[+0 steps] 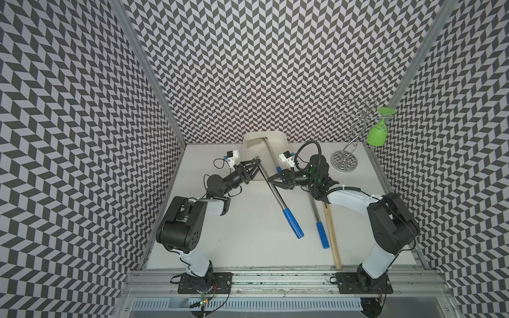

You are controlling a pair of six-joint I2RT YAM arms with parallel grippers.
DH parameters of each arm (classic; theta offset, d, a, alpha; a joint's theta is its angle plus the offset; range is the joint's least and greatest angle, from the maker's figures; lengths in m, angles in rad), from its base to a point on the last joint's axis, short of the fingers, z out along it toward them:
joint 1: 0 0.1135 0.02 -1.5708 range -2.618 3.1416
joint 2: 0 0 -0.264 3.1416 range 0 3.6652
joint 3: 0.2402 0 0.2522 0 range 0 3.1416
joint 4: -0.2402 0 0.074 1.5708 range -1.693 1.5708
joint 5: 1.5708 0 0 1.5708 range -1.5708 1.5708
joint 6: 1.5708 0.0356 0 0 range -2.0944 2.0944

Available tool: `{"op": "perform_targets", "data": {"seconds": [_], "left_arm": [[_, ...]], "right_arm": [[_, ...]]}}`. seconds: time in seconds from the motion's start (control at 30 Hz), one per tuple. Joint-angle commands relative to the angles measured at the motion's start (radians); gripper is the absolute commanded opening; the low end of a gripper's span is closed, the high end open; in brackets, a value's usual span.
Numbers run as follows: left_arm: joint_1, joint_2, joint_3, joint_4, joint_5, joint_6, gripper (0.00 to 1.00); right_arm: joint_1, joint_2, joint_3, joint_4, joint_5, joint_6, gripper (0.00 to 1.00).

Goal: Put the small hoe into the storage box
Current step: Pick up the hoe from the center of the board.

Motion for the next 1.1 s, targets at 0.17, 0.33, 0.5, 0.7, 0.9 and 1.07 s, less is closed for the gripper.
{"op": "perform_targets", "data": {"seconds": [0.17, 0.33, 0.5, 0.7, 0.9, 1.07], "left_arm": [[-0.019, -0.006, 0.025, -0.025, 0.006, 0.05, 0.46], [-0.023, 0.013, 0.022, -0.039, 0.018, 0.063, 0.38], [-0.027, 0.024, 0.037, -0.061, 0.021, 0.075, 0.13], [-0.027, -0.058, 0.066, -0.343, 0.0, 0.229, 0.0], [-0.04, -0.184, 0.267, -1.068, -0.153, 0.625, 0.0], [-0.048, -0.195, 0.374, -1.323, -0.264, 0.694, 0.0]], "right_arm": [[0.008, 0.014, 0.034, 0.036, -0.046, 0.004, 0.0], [0.008, 0.019, 0.035, 0.037, -0.051, 0.007, 0.0], [0.009, 0.027, 0.037, 0.016, -0.058, 0.004, 0.0], [0.008, 0.013, 0.129, -0.316, -0.022, -0.22, 0.25], [0.013, -0.014, 0.336, -0.879, 0.271, -0.602, 0.64], [0.094, -0.026, 0.493, -1.175, 0.707, -0.826, 0.69]]}}
